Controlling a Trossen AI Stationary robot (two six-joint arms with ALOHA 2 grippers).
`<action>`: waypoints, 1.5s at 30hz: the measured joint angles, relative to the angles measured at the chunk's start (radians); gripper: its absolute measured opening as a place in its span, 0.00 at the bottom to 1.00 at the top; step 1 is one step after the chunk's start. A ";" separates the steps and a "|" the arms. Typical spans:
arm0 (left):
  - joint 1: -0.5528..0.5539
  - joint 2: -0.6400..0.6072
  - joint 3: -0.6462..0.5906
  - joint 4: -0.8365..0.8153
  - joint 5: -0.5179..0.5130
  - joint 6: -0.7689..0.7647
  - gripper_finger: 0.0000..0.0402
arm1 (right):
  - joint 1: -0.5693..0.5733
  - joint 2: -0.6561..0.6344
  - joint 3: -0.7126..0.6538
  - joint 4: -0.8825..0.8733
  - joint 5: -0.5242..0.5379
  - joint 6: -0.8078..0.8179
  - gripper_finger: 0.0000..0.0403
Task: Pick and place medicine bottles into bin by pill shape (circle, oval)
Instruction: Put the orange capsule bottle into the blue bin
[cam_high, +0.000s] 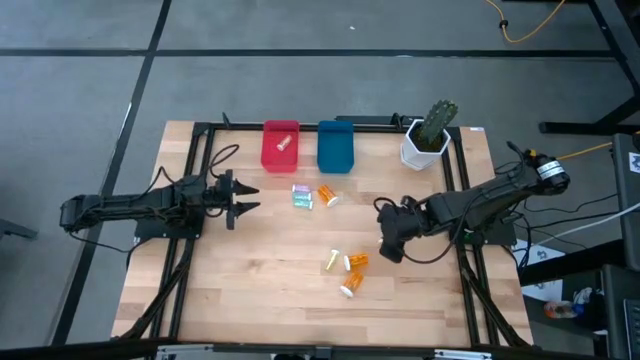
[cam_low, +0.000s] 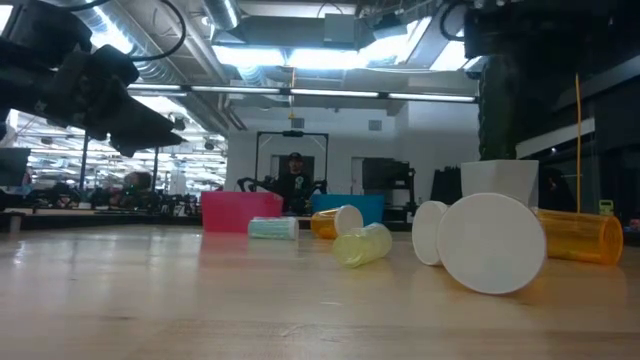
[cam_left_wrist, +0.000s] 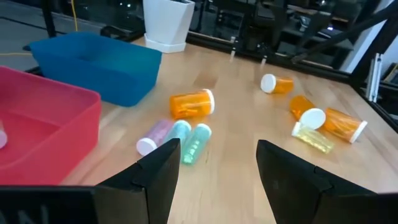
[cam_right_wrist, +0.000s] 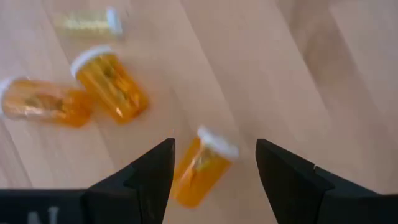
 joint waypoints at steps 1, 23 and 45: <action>0.000 0.000 0.000 -0.002 0.000 -0.003 0.51 | 0.015 0.000 0.000 -0.016 0.000 0.038 0.56; 0.000 0.000 0.000 -0.007 -0.002 -0.026 0.51 | 0.105 0.001 0.000 0.012 0.006 0.221 0.59; 0.000 0.000 0.000 -0.008 -0.002 -0.032 0.51 | 0.088 0.317 -0.001 0.003 -0.051 0.385 0.76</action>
